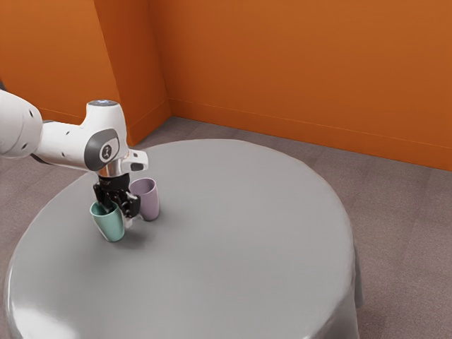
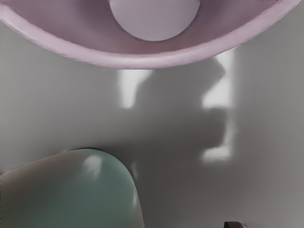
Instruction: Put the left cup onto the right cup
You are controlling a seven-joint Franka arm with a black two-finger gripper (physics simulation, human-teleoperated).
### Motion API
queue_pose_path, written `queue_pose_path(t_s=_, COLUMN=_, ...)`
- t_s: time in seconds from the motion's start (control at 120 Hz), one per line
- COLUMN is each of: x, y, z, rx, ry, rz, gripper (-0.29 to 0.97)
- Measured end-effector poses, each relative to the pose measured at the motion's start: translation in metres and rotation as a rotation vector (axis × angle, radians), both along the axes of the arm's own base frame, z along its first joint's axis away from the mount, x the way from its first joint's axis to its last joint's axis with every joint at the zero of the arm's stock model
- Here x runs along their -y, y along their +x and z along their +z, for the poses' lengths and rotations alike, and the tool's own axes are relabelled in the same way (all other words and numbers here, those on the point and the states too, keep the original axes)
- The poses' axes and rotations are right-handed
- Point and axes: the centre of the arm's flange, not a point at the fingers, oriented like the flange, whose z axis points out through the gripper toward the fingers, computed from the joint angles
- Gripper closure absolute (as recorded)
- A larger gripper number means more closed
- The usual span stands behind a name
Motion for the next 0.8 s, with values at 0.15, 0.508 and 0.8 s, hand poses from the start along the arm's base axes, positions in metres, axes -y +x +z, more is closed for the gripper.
queue_pose_path(t_s=0.15, x=-0.0022, y=-0.0002, z=0.0002, rx=0.001, ry=0.0, rz=0.004, gripper=0.6)
queue_pose_path(t_s=0.508, x=-0.0042, y=-0.0006, z=0.0003, rx=0.003, ry=-0.003, rz=0.013, gripper=0.76)
queue_pose_path(t_s=0.8, x=-0.0046, y=0.0006, z=0.0024, rx=0.007, ry=0.003, rz=0.016, gripper=0.77)
